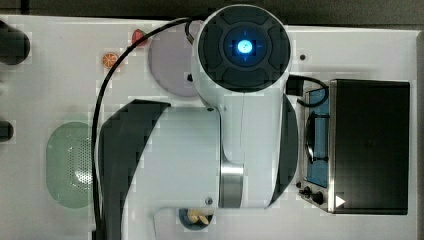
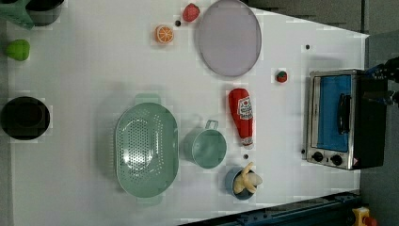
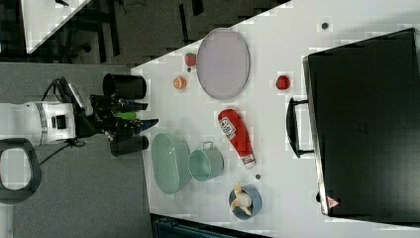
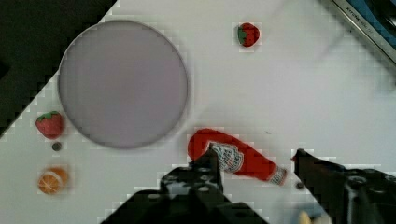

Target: Pick Ketchup from the table and place it in strainer.

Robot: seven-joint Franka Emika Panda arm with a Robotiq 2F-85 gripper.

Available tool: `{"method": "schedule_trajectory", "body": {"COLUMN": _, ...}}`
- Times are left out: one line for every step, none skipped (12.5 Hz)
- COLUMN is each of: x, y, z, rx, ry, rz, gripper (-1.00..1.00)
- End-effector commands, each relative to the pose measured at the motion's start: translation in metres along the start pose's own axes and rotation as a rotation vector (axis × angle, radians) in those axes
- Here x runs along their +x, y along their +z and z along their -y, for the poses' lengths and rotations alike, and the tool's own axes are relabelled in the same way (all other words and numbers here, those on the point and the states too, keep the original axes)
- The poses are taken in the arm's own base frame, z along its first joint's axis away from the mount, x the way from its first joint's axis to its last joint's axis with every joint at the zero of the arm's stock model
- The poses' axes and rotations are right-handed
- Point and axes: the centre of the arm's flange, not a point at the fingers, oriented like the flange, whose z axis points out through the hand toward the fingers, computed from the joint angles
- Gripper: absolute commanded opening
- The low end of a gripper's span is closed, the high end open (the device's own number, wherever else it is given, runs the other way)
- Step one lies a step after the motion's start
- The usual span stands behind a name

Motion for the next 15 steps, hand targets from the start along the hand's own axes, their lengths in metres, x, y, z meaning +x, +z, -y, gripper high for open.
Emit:
{"method": "schedule_trajectory", "body": {"x": -0.040, "y": -0.043, "z": -0.066, "rx": -0.019, "ry": -0.023, "rz": 0.036, "gripper": 0.59}}
{"method": "schedule_trajectory", "body": {"x": -0.040, "y": -0.040, "z": -0.067, "rx": -0.024, "ry": -0.023, "rz": 0.042, "gripper": 0.81}}
{"method": "schedule_trajectory", "body": {"x": -0.041, "y": -0.034, "z": -0.066, "rx": -0.033, "ry": -0.025, "rz": 0.050, "gripper": 0.99}}
{"method": "schedule_trajectory", "body": {"x": -0.041, "y": -0.024, "z": -0.064, "rx": -0.045, "ry": -0.037, "rz": 0.063, "gripper": 1.00}}
{"method": "schedule_trajectory", "body": {"x": -0.042, "y": -0.012, "z": -0.060, "rx": -0.057, "ry": -0.069, "rz": 0.077, "gripper": 1.00}}
{"method": "schedule_trajectory", "body": {"x": -0.043, "y": 0.002, "z": -0.054, "rx": -0.063, "ry": -0.127, "rz": 0.086, "gripper": 1.00}}
{"method": "schedule_trajectory", "body": {"x": -0.043, "y": 0.018, "z": -0.047, "rx": -0.064, "ry": -0.201, "rz": 0.091, "gripper": 1.00}}
{"method": "schedule_trajectory", "body": {"x": -0.043, "y": 0.035, "z": -0.039, "rx": -0.062, "ry": -0.287, "rz": 0.096, "gripper": 1.00}}
{"method": "schedule_trajectory", "body": {"x": -0.042, "y": 0.053, "z": -0.031, "rx": -0.060, "ry": -0.382, "rz": 0.102, "gripper": 1.00}}
{"method": "schedule_trajectory", "body": {"x": -0.042, "y": 0.073, "z": -0.024, "rx": -0.055, "ry": -0.486, "rz": 0.106, "gripper": 1.00}}
{"method": "schedule_trajectory", "body": {"x": -0.043, "y": 0.091, "z": -0.017, "rx": -0.046, "ry": -0.602, "rz": 0.103, "gripper": 1.00}}
{"method": "schedule_trajectory", "body": {"x": -0.045, "y": 0.110, "z": -0.011, "rx": -0.037, "ry": -0.725, "rz": 0.101, "gripper": 1.00}}
{"method": "schedule_trajectory", "body": {"x": -0.047, "y": 0.129, "z": -0.007, "rx": -0.028, "ry": -0.846, "rz": 0.097, "gripper": 1.00}}
{"method": "schedule_trajectory", "body": {"x": -0.049, "y": 0.147, "z": -0.004, "rx": -0.020, "ry": -0.949, "rz": 0.091, "gripper": 1.00}}
{"method": "schedule_trajectory", "body": {"x": -0.050, "y": 0.164, "z": -0.002, "rx": -0.011, "ry": -1.023, "rz": 0.085, "gripper": 1.00}}
